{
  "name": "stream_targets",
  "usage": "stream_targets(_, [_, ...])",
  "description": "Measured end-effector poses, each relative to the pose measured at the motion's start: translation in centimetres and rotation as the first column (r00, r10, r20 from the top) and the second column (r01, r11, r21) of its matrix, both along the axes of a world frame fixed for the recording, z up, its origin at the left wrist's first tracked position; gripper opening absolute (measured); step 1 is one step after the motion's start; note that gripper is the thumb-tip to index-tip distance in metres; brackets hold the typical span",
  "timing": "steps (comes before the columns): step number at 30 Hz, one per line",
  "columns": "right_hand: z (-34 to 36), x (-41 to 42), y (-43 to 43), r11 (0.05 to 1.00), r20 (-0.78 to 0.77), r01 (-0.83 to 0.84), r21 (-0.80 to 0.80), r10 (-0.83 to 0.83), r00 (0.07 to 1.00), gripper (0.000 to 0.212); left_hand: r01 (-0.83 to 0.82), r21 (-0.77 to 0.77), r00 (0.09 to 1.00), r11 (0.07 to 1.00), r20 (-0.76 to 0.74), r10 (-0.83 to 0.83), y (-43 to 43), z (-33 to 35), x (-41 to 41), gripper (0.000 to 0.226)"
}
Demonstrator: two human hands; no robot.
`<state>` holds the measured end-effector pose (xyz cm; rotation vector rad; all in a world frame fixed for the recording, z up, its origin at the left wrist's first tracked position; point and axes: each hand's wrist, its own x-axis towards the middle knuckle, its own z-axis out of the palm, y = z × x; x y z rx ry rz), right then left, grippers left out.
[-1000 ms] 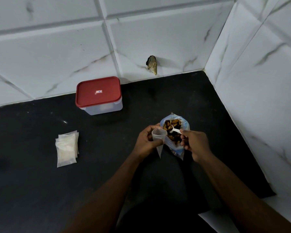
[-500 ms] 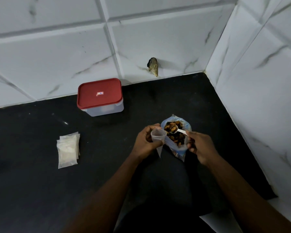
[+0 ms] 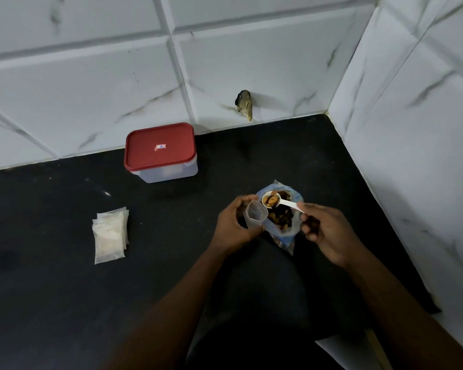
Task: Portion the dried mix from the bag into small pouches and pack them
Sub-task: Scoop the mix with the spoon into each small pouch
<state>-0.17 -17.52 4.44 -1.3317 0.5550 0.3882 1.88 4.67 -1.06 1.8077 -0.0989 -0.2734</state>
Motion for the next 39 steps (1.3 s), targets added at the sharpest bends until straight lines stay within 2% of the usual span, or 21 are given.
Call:
stream_targets(2, [0.2,-0.2,0.3,0.998,0.037,-0.061,-0.018,0.061,0.997,0.013,0.001,-0.001,1.000,1.000,0.003,-0.001,0.0,-0.1,-0.1,0.062])
stream_targets(7, [-0.6,-0.8,1.3,0.951,0.099,-0.172,-0.258,0.203,0.974,0.013,0.005,0.030,1.000,1.000,-0.001,-0.005,0.0,-0.3,-0.4,0.062])
stream_targets(9, [-0.8,-1.0,1.4,0.890,0.126,-0.215,-0.403,0.287,0.950,0.010,0.007,0.035,1.000,0.999,0.001,-0.007,0.0,-0.3,-0.4,0.062])
stream_targets(11, [-0.8,-1.1,1.5,0.769,0.161,-0.257,-0.586,0.421,0.893,0.009,0.008,0.036,1.000,0.999,-0.002,-0.008,0.0,-0.2,-0.4,0.060])
stream_targets(13, [-0.9,-1.4,1.8,0.633,0.216,-0.224,-0.741,0.541,0.813,0.015,0.004,0.046,1.000,0.999,0.002,-0.004,-0.1,-0.1,-0.4,0.059])
stream_targets(18, [-1.9,-2.1,1.9,0.441,0.324,-0.023,-0.897,0.692,0.645,0.023,-0.006,0.063,0.999,0.998,0.042,0.003,-0.3,-0.3,-0.4,0.058])
stream_targets(23, [-2.4,-3.1,1.6,0.395,0.361,0.084,-0.915,0.706,0.609,0.027,-0.009,0.063,0.998,0.998,0.066,0.004,-0.1,-0.5,-0.4,0.058])
stream_targets(25, [-2.6,-3.1,1.6,0.395,0.354,0.081,-0.915,0.692,0.629,0.029,-0.014,0.057,0.998,0.998,0.069,0.010,-0.1,-0.4,-0.4,0.057])
stream_targets(27, [-2.9,-3.0,1.7,0.435,0.345,0.033,-0.900,0.664,0.663,0.029,-0.013,0.049,0.998,0.999,0.067,0.010,-0.1,-0.5,-0.4,0.057])
stream_targets(29, [-3.0,-3.1,1.8,0.553,0.367,-0.012,-0.833,0.569,0.736,0.026,-0.004,0.057,0.998,0.998,0.059,0.001,0.0,-0.5,-0.4,0.057])
stream_targets(32, [-2.8,-3.1,2.0,0.768,0.352,-0.020,-0.641,0.317,0.881,0.020,0.011,0.072,1.000,0.997,0.026,-0.013,0.1,-0.6,-0.2,0.060])
stream_targets(34, [-2.8,-3.1,2.1,0.861,0.344,0.013,-0.509,0.190,0.920,0.018,0.008,0.070,1.000,0.998,0.015,-0.009,0.2,-0.6,-0.3,0.061])
stream_targets(37, [-2.7,-2.5,1.8,0.908,0.326,0.098,-0.407,0.044,0.944,0.012,-0.013,0.073,0.999,0.997,0.032,0.011,0.3,-0.9,-0.4,0.058])
stream_targets(39, [-2.9,-1.9,1.2,0.879,0.339,0.136,-0.457,0.031,0.940,0.010,-0.029,0.076,0.999,0.997,0.040,0.026,0.4,-1.0,-0.5,0.057])
